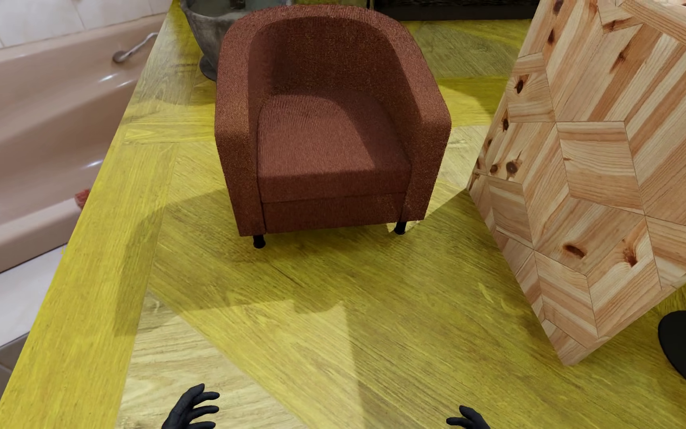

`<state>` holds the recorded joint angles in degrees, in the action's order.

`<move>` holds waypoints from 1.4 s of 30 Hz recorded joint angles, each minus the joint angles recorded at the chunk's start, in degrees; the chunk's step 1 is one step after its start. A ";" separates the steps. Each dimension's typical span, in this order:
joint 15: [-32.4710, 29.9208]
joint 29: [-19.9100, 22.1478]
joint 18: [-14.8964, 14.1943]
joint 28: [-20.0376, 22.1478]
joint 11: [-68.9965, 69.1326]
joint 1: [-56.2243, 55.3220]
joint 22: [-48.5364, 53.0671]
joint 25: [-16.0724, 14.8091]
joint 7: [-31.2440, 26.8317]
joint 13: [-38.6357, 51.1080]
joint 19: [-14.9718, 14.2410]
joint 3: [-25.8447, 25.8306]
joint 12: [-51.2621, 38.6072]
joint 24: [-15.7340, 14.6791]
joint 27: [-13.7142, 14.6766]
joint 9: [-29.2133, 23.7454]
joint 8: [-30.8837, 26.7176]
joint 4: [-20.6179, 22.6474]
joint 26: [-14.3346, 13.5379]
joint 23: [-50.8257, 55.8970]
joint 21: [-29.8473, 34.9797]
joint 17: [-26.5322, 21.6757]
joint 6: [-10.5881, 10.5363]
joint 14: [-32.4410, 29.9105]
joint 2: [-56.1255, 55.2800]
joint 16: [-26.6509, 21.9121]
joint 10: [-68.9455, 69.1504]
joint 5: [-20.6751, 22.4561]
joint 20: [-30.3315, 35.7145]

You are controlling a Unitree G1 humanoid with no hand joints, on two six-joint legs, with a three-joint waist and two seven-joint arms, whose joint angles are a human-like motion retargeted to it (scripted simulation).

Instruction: Approach armchair

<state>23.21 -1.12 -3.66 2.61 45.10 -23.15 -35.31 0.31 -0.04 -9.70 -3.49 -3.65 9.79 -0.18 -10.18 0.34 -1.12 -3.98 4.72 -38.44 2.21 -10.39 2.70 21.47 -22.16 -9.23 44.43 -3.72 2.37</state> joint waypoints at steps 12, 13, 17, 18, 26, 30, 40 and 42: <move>-4.60 7.85 1.28 -0.96 18.47 -1.08 -2.34 -4.12 -0.59 3.49 8.68 3.00 0.96 -1.67 9.97 -5.34 -0.34 1.47 -4.75 3.70 3.36 2.00 -7.43 4.48 0.92 -3.55 1.84 0.10 -4.05; -10.23 7.14 0.94 -0.26 23.53 1.65 -1.82 -4.42 -0.13 3.28 14.43 3.05 0.97 -1.49 8.53 -5.15 -0.28 2.14 -4.68 2.24 2.00 2.18 -5.77 5.35 -3.68 -4.01 0.10 -0.44 -3.74; 0.18 0.39 -0.90 1.91 5.41 -3.97 -1.14 0.90 -1.33 -0.27 1.09 1.31 -5.35 -1.24 2.83 -4.44 1.72 2.04 -4.92 -0.77 2.60 -0.87 -0.34 -5.90 -7.68 0.15 22.80 -1.89 3.26; 0.77 -0.37 -1.59 0.86 4.49 -6.53 -0.63 1.55 -2.01 -0.09 1.22 1.79 -4.34 -0.50 3.17 -4.68 1.93 2.05 -4.16 0.04 3.18 -1.26 -1.02 -4.21 -6.06 0.29 20.36 -0.97 1.39; 3.57 -2.96 -0.58 2.72 3.73 -5.50 0.78 0.07 -1.59 -1.03 1.04 -0.02 -2.52 -0.71 9.31 -5.31 0.10 1.82 -3.89 3.60 0.69 1.54 0.17 -2.38 -1.66 -0.25 4.41 0.11 1.64; 2.12 1.66 -0.75 0.33 -0.30 -2.41 0.61 -0.21 -2.73 -2.11 1.36 0.65 -3.15 -2.69 6.83 -5.02 0.65 0.31 -2.06 2.55 1.41 1.62 -3.63 -0.54 0.94 -0.81 0.35 1.94 -1.49; 0.09 2.66 -0.19 -1.70 -2.82 -0.73 1.56 -2.08 -2.34 -2.11 1.01 2.23 -2.22 -3.93 7.88 -1.80 0.19 1.38 -3.00 0.75 0.70 -0.01 -3.53 -3.45 1.86 0.72 -3.92 0.96 0.13; -0.40 2.95 0.03 -3.31 -3.69 -0.94 0.77 -1.86 -2.45 -1.46 0.78 2.91 -0.74 -2.58 8.24 -0.92 0.45 1.48 -3.24 1.76 0.53 0.42 -3.67 -3.79 2.00 0.24 -4.31 0.79 -0.61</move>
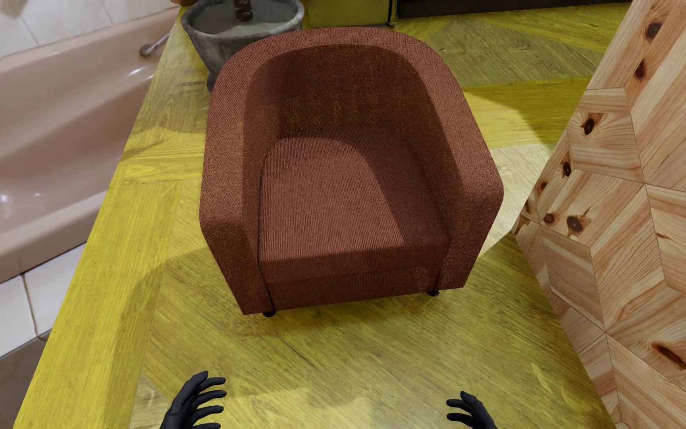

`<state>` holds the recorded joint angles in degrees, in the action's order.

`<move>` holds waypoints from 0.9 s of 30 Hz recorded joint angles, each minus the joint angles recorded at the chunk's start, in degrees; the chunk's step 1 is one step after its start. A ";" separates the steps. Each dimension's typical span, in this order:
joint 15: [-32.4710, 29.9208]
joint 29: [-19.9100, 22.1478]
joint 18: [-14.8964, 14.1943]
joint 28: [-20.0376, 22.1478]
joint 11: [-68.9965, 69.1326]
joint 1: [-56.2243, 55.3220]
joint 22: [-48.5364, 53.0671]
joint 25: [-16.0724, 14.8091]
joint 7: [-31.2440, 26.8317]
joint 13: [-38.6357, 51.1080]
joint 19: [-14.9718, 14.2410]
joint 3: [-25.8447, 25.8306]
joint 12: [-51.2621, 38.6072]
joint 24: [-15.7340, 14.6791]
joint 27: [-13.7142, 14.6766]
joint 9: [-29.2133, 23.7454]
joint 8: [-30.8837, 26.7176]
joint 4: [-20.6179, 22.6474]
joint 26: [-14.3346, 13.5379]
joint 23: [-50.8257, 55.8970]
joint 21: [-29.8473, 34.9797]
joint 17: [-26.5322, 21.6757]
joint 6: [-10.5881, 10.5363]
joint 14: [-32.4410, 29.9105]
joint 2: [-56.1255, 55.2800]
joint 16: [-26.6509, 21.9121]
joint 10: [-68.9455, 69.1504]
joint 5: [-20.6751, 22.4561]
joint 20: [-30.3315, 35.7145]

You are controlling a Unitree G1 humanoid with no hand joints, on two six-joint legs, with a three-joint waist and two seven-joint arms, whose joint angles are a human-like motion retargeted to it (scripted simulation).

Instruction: Approach armchair

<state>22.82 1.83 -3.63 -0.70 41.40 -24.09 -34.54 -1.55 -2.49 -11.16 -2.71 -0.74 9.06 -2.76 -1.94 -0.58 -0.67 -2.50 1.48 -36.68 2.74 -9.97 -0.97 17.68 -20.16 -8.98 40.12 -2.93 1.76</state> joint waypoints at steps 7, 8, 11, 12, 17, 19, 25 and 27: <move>-1.48 -0.62 0.67 -1.52 -2.08 0.59 -0.01 -1.16 0.49 0.75 -0.64 -1.99 -0.21 0.73 -3.83 -1.86 -0.39 0.21 -1.78 0.64 -0.68 1.06 1.61 -0.94 0.80 -2.20 -1.29 -0.25 -0.15; -1.62 -0.56 0.63 -1.06 -2.17 0.19 -1.24 -0.54 0.68 1.03 -0.60 -2.22 -0.52 0.26 -4.10 -1.71 -0.62 -0.22 -1.54 -0.06 -0.28 1.07 1.69 -0.68 0.45 -2.43 -0.91 0.16 -0.76; -1.15 -0.51 0.85 0.41 -1.23 -0.45 0.97 1.86 0.65 0.17 -0.84 -0.77 -1.45 0.38 -1.83 -2.31 -0.62 0.07 -0.35 -0.20 0.41 1.41 2.05 -0.22 -0.07 -2.15 0.13 -0.11 1.13; -1.15 -0.43 0.95 0.77 -1.35 -0.08 0.80 1.72 0.66 0.93 -0.94 -0.92 -0.41 0.60 -0.91 -2.80 -0.63 0.04 -0.70 -0.29 0.52 1.39 1.87 -0.03 0.44 -2.56 0.36 -0.09 -0.19; -1.88 1.52 1.43 3.21 -2.94 0.29 0.67 -0.08 0.33 2.61 -1.39 0.08 0.18 1.28 -0.29 -2.29 -0.11 0.79 0.93 -0.17 -0.27 1.09 1.45 -0.86 1.27 -1.29 -0.92 -0.85 -0.64; -1.76 1.78 1.49 2.55 -2.75 0.12 -0.59 0.12 0.68 2.10 -1.44 -1.70 0.16 0.55 -2.03 -1.43 -0.46 0.83 0.27 0.98 0.59 1.79 1.72 -0.79 0.83 -1.85 -1.02 -0.92 -0.01; -1.43 -1.12 1.22 -0.44 -1.28 0.21 0.10 2.11 1.26 -1.59 -1.20 -2.77 -2.16 -0.10 -4.85 -2.91 -1.14 0.33 -2.20 -0.68 0.85 1.49 1.23 -0.46 0.31 0.48 -0.10 -0.45 1.12; -1.58 0.52 1.30 -1.60 -1.35 -0.28 -0.23 1.09 0.81 -0.37 -1.26 -0.80 -0.73 1.15 -2.69 -2.77 -0.63 0.59 -1.08 0.65 1.36 0.81 0.43 -0.76 0.13 -1.94 -0.06 -0.70 0.16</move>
